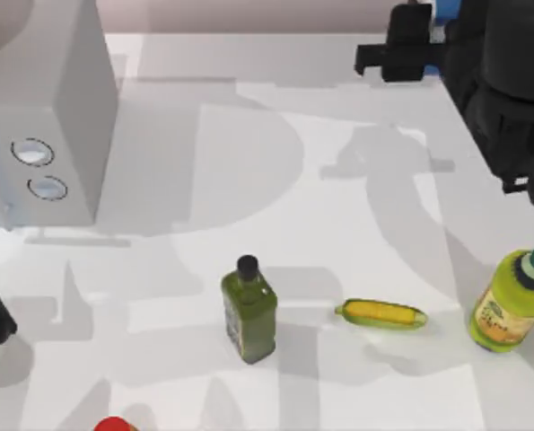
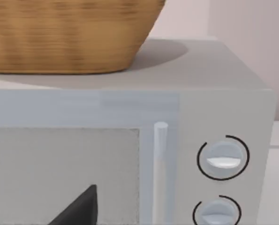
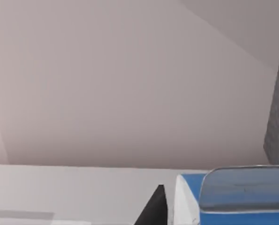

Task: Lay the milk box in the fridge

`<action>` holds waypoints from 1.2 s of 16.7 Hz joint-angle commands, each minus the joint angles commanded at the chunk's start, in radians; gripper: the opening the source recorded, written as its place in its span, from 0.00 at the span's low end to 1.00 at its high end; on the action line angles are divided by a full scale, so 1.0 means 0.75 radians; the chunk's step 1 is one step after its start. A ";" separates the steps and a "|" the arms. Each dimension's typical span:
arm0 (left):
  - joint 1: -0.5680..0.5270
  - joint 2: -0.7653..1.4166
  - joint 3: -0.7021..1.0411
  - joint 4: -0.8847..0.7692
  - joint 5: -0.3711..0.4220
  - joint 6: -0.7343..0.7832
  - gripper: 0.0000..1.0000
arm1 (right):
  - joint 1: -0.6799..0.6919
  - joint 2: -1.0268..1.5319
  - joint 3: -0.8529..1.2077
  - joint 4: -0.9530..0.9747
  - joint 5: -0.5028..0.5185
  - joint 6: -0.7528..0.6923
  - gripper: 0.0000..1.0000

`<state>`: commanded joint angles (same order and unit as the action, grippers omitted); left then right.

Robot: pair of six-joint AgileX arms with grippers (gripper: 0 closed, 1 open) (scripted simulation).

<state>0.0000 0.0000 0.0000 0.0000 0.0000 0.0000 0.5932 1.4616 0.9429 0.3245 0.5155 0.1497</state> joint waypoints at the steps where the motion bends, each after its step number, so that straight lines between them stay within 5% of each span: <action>1: 0.000 0.000 0.000 0.000 0.000 0.000 1.00 | -0.050 -0.130 -0.064 -0.016 -0.035 -0.026 0.00; 12: 0.000 0.000 0.000 0.000 0.000 0.000 1.00 | -0.656 -1.643 -0.990 -0.322 -0.538 -0.187 0.00; 20: 0.000 0.000 0.000 0.000 0.000 0.000 1.00 | -0.791 -1.949 -1.257 -0.433 -0.687 -0.200 0.00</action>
<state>0.0000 0.0000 0.0000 0.0000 0.0000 0.0000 0.0000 0.0000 0.0000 0.0000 0.0000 0.0000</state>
